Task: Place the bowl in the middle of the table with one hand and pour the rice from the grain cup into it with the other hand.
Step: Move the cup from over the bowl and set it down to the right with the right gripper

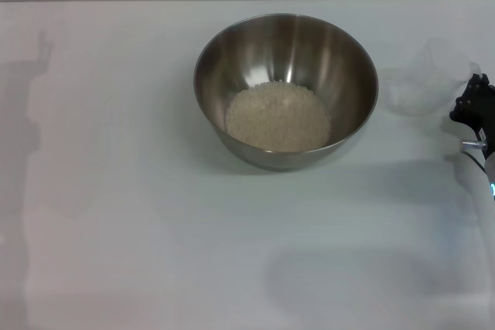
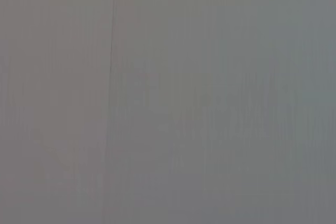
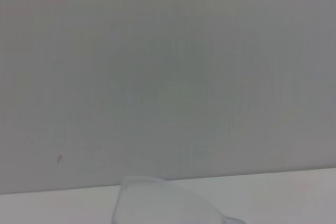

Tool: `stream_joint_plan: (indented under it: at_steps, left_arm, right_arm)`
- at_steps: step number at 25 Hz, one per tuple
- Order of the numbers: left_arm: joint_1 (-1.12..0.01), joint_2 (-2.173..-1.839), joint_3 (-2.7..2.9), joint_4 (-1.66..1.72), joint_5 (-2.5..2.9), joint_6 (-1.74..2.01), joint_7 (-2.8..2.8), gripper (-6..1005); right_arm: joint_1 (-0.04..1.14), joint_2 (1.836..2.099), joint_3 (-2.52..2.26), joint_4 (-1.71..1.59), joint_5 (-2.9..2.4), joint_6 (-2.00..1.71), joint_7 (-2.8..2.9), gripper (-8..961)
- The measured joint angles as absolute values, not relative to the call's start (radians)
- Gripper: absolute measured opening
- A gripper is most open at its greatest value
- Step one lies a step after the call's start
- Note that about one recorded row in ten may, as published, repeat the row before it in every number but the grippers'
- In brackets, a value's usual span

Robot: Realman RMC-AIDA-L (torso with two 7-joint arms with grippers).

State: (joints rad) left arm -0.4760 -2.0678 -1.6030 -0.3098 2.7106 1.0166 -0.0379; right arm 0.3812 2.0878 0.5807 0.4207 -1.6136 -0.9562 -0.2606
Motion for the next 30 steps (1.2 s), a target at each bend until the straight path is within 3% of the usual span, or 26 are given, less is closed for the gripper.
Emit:
stream_joint_plan:
  at_steps: [21, 30]
  left_arm:
    - [-0.478, -2.065, -1.606, -0.31, 2.711, 1.017, -0.038, 816]
    - [-0.479, -2.065, -1.608, -0.31, 2.711, 1.017, -0.038, 816]
  right_arm:
    - [0.395, 2.083, 0.545, 0.426, -1.618, -0.983, -0.275, 48]
    - [0.389, 2.085, 0.535, 0.425, -1.618, -0.985, -0.275, 103]
